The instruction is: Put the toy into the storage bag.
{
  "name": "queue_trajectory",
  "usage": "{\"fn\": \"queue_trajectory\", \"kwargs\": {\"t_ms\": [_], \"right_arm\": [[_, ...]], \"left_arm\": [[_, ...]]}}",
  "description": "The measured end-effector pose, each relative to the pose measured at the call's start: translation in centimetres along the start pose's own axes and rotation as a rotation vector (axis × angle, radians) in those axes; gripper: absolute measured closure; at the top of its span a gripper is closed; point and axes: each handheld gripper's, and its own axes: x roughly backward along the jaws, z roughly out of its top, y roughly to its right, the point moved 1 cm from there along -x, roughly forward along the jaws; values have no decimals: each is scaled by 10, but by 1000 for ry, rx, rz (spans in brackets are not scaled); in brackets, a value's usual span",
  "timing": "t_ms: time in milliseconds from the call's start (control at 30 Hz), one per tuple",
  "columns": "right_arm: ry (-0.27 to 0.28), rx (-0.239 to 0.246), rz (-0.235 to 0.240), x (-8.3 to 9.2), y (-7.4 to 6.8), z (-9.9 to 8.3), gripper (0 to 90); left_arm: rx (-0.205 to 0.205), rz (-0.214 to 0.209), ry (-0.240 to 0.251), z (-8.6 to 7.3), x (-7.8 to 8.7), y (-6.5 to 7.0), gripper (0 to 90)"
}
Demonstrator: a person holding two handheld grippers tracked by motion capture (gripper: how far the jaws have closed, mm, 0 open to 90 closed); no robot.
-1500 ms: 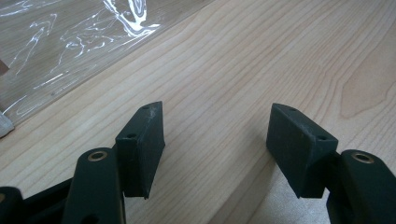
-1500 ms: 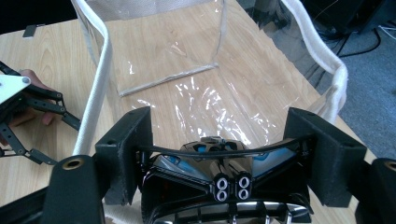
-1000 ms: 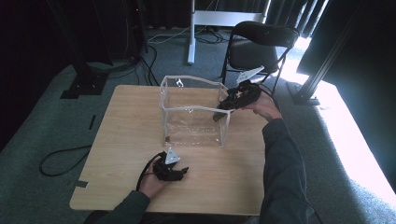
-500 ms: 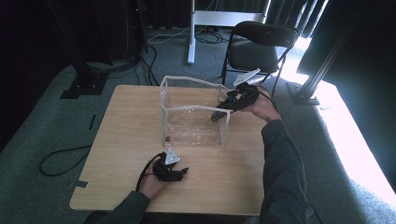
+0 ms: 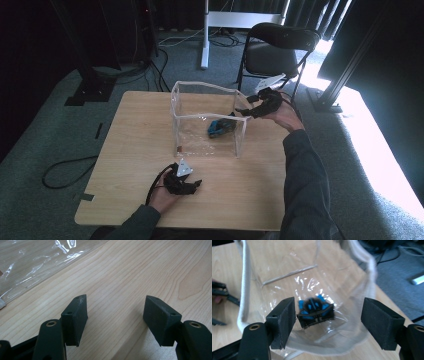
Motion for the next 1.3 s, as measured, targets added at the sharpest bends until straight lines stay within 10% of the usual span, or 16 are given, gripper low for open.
{"fn": "queue_trajectory", "kwargs": {"t_ms": [667,1300], "right_arm": [[146,-89,-202,31,-15,-60,246],[131,-175,-182,3,-47,-114,241]], "left_arm": [[3,0,2,0,0,0,367],[4,1,1,0,-1,0,367]]}}
